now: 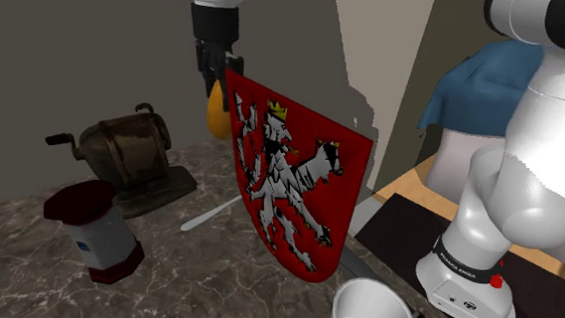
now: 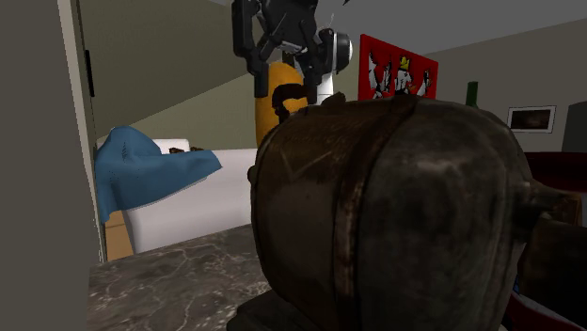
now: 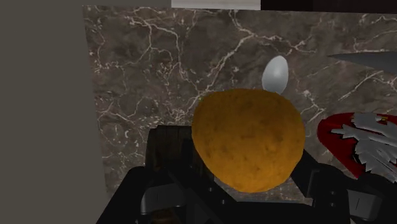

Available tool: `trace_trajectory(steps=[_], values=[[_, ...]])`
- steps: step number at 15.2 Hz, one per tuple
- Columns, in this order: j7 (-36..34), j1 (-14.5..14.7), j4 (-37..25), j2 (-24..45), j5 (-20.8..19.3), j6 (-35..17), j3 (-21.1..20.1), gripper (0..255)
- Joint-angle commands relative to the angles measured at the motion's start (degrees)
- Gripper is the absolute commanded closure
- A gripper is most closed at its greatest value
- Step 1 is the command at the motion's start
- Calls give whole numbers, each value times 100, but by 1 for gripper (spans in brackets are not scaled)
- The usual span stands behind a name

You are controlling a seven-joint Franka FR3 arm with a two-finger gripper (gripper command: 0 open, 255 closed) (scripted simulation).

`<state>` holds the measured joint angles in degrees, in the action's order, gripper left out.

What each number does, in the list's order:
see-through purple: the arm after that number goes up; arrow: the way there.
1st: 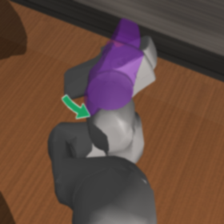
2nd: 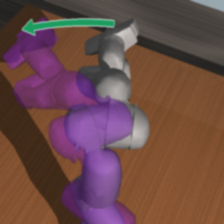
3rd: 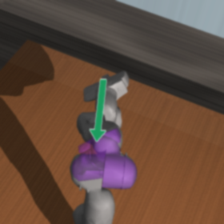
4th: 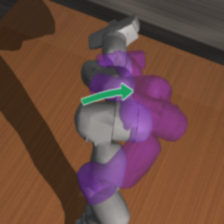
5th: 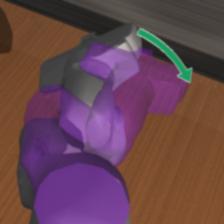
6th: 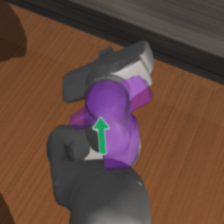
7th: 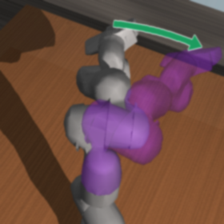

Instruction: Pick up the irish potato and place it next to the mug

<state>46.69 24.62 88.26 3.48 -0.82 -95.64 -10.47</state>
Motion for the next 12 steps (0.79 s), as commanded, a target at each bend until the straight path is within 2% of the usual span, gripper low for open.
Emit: trace_trajectory(steps=[1,12], values=[[-245,124,299,-249,22,-49,-113,255],[-1505,731,1283,-1147,210,-159,-790,255]])
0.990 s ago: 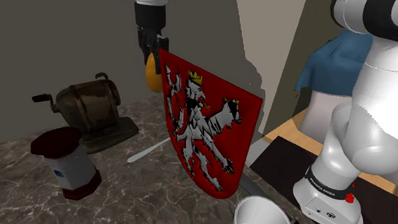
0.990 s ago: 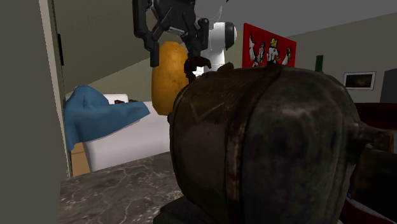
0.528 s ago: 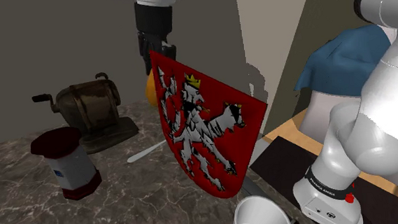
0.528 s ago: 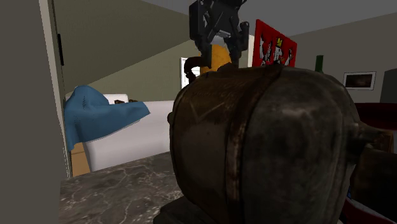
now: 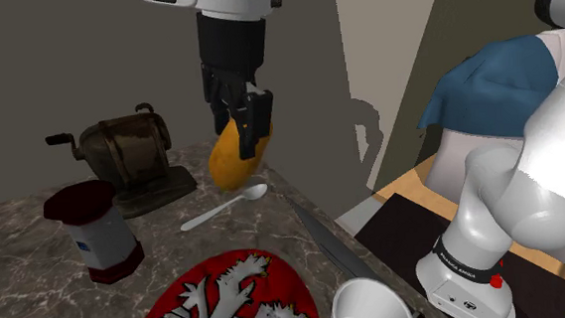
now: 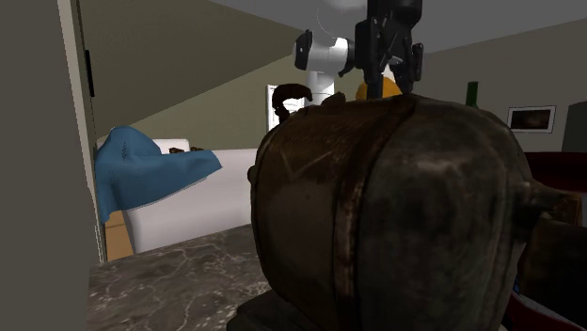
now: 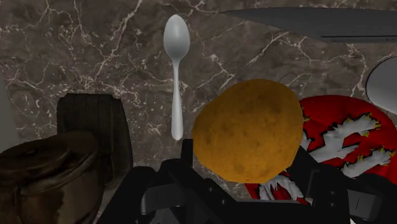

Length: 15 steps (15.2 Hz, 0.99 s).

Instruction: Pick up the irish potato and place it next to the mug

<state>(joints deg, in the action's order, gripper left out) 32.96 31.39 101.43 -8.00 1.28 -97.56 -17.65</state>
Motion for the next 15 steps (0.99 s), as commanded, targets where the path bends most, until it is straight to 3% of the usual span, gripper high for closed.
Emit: trace_trajectory(steps=[1,4,15], values=[[-256,109,12,-49,17,34,-144,255],[-655,283,110,-165,67,43,-379,255],[-644,299,1041,-247,104,-812,-394,255]])
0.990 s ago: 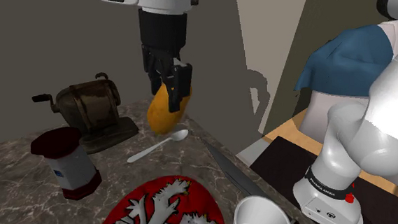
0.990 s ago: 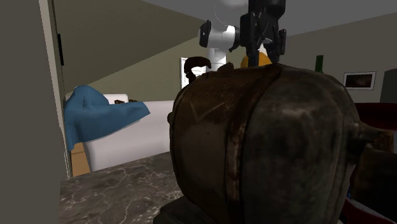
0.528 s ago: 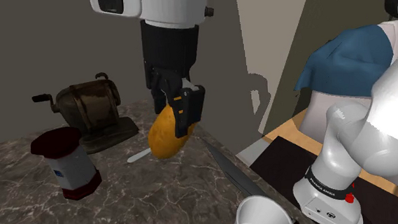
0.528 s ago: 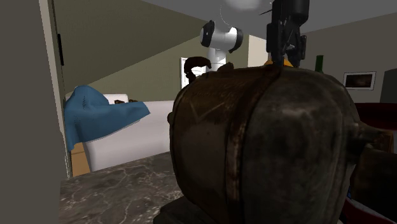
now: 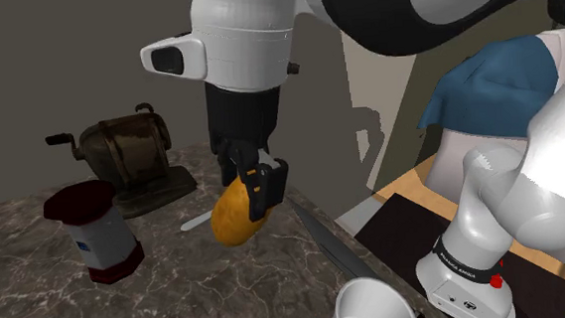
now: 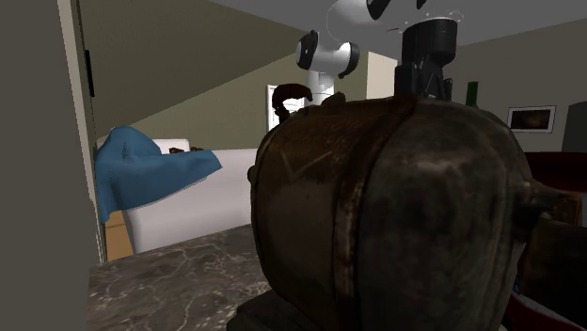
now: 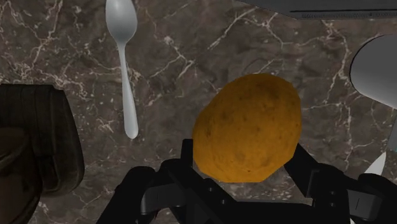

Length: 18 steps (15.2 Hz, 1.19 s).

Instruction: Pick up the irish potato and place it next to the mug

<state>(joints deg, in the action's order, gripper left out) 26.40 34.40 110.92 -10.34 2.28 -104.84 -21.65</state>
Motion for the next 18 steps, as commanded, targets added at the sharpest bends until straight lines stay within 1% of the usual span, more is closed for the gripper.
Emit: trace_trajectory(steps=[1,18], values=[[11,0,169,-13,6,-161,2,255],[-70,21,1274,204,-57,-1468,-68,255]])
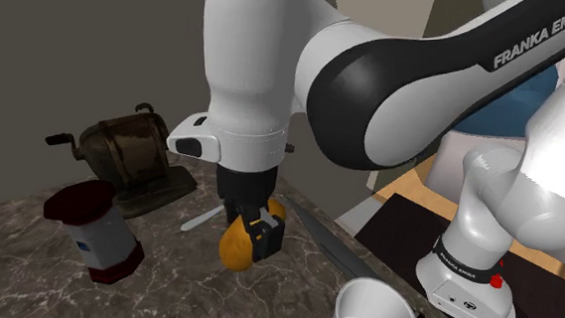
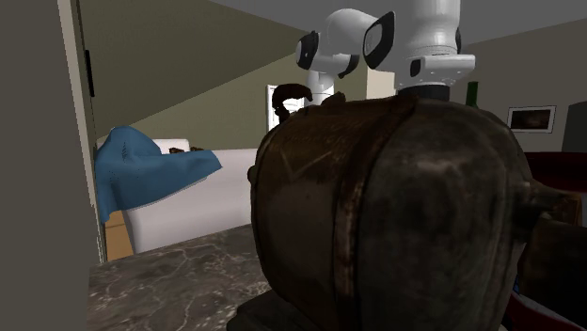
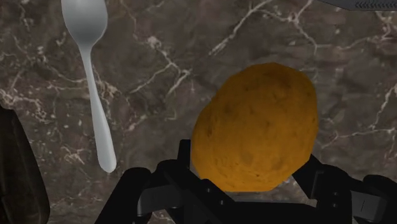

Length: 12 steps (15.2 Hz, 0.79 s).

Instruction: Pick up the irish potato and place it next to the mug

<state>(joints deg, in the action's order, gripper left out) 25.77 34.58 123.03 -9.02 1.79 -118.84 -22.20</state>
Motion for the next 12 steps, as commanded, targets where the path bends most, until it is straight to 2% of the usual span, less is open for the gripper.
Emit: trace_trajectory(steps=[1,10,11,12], values=[[-16,4,117,97,-19,-145,-18,255],[-23,15,149,113,-26,-192,-10,255],[-19,13,135,116,-28,-181,-8,0],[-23,15,138,115,-27,-183,-10,0]])
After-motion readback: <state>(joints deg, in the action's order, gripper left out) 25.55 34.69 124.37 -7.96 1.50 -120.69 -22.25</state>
